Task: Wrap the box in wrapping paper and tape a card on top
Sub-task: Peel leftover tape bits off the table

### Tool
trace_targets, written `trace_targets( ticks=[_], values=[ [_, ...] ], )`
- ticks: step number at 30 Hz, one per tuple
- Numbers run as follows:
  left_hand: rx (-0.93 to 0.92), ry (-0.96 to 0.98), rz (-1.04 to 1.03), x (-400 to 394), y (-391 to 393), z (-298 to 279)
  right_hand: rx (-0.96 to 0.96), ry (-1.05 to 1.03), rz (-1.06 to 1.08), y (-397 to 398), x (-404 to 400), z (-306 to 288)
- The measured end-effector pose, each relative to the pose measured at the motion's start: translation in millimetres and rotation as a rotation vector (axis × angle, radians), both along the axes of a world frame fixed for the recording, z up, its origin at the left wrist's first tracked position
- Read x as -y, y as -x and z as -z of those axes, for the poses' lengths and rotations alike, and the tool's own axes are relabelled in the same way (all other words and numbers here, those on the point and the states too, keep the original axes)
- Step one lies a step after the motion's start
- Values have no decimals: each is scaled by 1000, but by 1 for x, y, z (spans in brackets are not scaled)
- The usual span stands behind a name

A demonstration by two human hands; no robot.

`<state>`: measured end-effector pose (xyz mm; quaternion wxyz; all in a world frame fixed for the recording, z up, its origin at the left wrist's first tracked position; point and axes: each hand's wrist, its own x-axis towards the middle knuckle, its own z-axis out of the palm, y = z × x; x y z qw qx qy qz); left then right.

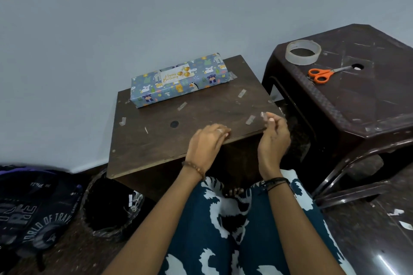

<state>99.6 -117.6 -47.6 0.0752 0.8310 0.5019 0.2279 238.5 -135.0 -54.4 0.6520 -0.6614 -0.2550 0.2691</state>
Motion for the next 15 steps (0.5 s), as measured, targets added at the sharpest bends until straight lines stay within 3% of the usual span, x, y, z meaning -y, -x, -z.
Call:
trace_targets(
  ticks=[6, 15],
  values=[
    [-249, 148, 63, -49, -48, -26, -41, 7, 33, -1, -3, 1],
    [-402, 30, 83, -60, -56, -29, -118, 46, 56, -5, -15, -1]
  ],
)
